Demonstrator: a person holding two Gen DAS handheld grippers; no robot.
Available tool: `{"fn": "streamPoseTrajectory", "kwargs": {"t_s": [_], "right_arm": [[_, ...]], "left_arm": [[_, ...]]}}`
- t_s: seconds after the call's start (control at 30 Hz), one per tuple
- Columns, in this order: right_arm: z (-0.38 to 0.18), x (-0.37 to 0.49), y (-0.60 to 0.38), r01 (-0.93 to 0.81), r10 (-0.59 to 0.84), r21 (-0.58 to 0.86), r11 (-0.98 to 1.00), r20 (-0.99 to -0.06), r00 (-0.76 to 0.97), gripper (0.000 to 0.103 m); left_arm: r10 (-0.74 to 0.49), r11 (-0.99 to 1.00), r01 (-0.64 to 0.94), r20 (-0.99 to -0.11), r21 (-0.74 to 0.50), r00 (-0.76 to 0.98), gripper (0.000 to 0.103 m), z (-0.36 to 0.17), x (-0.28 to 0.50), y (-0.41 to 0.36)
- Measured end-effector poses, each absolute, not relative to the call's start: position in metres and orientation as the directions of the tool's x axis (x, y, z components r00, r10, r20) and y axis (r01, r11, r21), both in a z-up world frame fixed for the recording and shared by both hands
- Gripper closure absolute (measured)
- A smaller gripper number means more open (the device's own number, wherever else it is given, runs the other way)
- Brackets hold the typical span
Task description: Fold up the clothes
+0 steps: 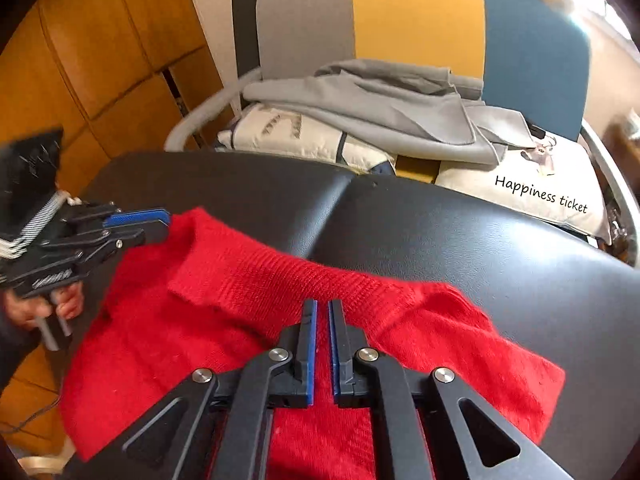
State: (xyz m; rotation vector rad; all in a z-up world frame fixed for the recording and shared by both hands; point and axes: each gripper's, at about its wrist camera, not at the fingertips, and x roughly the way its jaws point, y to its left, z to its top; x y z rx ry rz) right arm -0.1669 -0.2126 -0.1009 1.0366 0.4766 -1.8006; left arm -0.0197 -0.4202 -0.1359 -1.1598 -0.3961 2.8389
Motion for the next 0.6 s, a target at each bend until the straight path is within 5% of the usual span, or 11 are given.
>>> {"fn": "streamPoseTrajectory", "kwargs": {"t_s": [0.27,0.6], "right_arm": [[-0.148,-0.163,-0.197,0.874,-0.455,0.041,-0.485,-0.865,-0.211,0.093],[-0.171,-0.175,-0.157,0.798,-0.612,0.239,-0.554,-0.767,-0.195,0.091]], "left_arm": [[0.16,-0.958,0.074,-0.735,-0.276,-0.659,0.091,-0.188,-0.009,-0.412],[0.116,-0.959,0.109,-0.712,-0.262,-0.692,0.09,-0.185,-0.001,-0.405]]}}
